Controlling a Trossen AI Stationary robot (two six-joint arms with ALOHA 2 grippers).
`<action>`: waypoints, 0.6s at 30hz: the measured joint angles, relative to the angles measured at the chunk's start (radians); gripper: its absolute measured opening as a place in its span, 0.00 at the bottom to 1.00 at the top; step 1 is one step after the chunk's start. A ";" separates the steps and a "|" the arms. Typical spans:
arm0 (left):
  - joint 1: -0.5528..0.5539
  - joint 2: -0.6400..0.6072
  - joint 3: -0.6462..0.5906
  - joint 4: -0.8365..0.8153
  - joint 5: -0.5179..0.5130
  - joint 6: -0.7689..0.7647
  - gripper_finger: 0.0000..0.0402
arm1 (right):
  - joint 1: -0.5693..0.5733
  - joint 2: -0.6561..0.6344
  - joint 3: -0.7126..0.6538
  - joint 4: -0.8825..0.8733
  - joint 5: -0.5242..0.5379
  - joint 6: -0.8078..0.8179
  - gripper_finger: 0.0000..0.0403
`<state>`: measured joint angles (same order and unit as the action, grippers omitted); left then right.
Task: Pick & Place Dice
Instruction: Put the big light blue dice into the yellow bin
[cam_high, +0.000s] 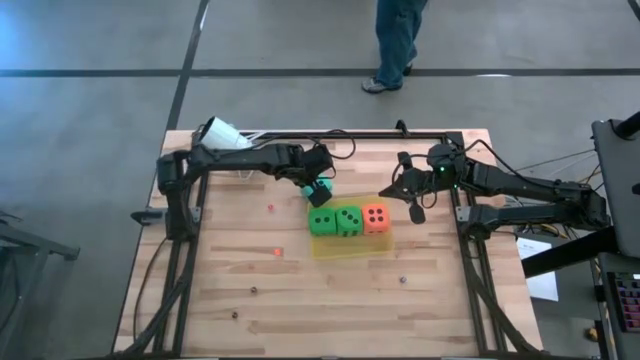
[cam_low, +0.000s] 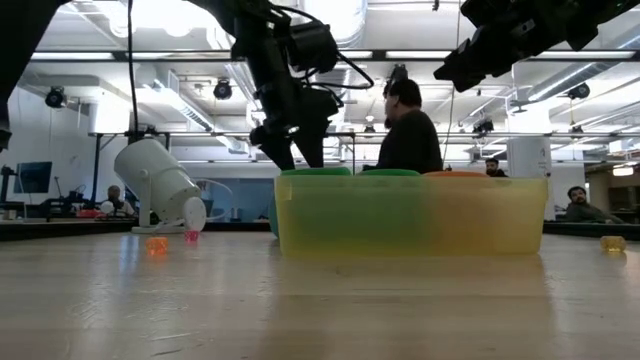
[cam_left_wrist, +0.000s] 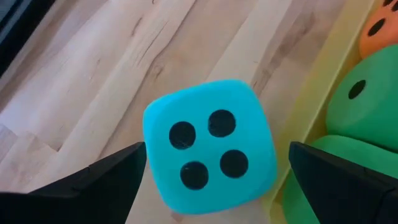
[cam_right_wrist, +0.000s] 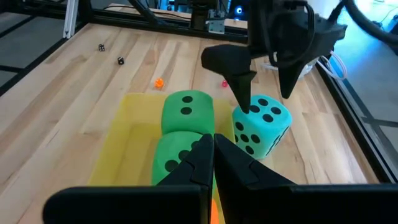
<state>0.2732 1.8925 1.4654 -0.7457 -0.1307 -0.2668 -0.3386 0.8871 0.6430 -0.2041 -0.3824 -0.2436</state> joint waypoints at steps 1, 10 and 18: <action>0.003 0.005 0.000 -0.001 0.000 -0.002 1.00 | 0.000 0.000 0.000 0.000 0.000 0.000 0.02; 0.010 0.016 0.000 -0.003 -0.007 -0.039 1.00 | 0.000 0.000 0.000 0.000 0.000 0.000 0.02; 0.010 0.017 0.000 0.022 0.013 -0.045 1.00 | 0.000 0.000 0.000 0.000 0.000 0.000 0.02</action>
<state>0.2832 1.9095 1.4658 -0.7236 -0.1173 -0.3115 -0.3386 0.8871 0.6430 -0.2043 -0.3824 -0.2436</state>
